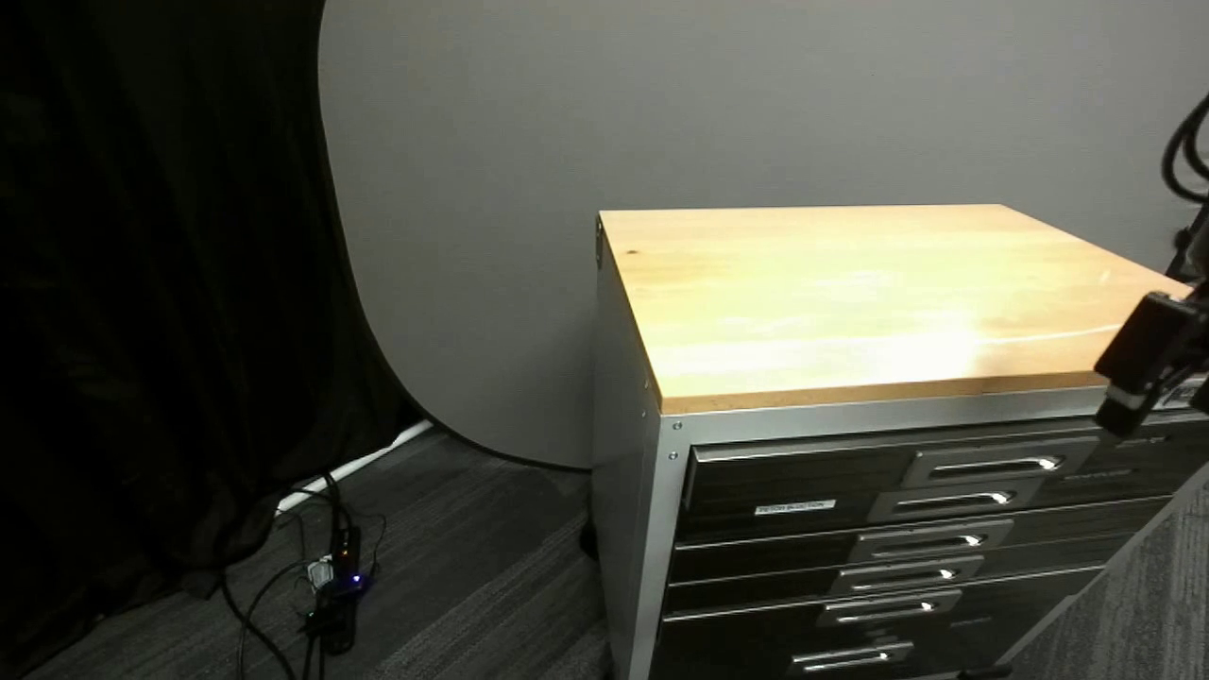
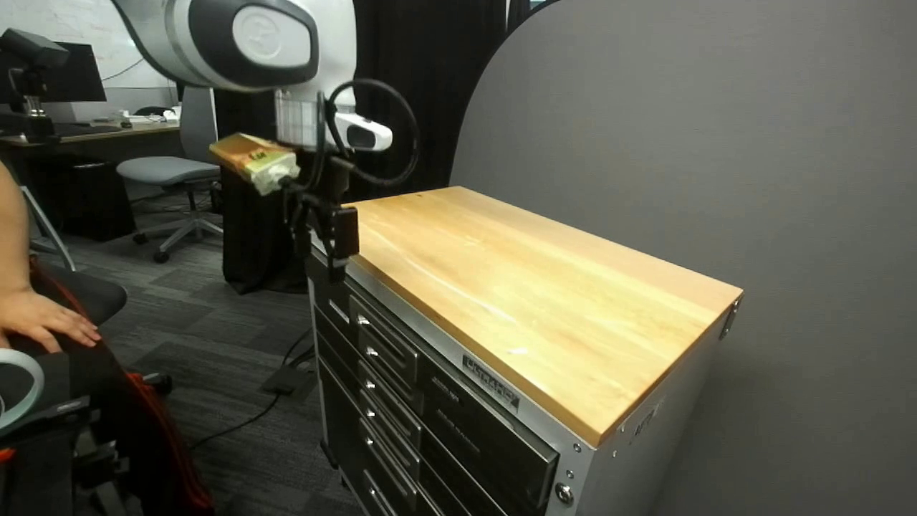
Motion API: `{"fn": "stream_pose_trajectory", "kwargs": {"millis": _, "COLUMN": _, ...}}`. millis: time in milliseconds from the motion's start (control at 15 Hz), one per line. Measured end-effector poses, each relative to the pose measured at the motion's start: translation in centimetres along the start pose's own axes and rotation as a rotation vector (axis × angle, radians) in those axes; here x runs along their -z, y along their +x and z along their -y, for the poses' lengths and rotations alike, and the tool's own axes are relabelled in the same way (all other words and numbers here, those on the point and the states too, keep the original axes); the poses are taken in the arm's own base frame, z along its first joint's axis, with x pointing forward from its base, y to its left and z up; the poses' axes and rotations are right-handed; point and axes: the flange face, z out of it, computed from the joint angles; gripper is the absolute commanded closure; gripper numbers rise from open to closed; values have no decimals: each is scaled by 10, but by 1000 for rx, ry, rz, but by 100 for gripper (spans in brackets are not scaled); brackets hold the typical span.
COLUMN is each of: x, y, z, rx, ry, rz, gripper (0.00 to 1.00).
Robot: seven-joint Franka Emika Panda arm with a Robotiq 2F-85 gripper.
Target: Place the screwdriver inside the open drawer then push the drawer closed
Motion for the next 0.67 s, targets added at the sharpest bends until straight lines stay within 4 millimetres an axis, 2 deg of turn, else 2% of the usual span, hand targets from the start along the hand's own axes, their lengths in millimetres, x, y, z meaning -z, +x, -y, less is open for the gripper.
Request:
{"fn": "stream_pose_trajectory", "kwargs": {"millis": 267, "x": 71, "y": 20, "z": 15, "rx": 120, "ry": -31, "rz": 42, "gripper": 0}}
{"fn": "stream_pose_trajectory", "kwargs": {"millis": 400, "x": 80, "y": 23, "z": 14, "rx": 125, "ry": -32, "rz": 42, "gripper": 0}}
{"fn": "stream_pose_trajectory", "kwargs": {"millis": 667, "x": 76, "y": 23, "z": 14, "rx": 129, "ry": -33, "rz": 50, "gripper": 0}}
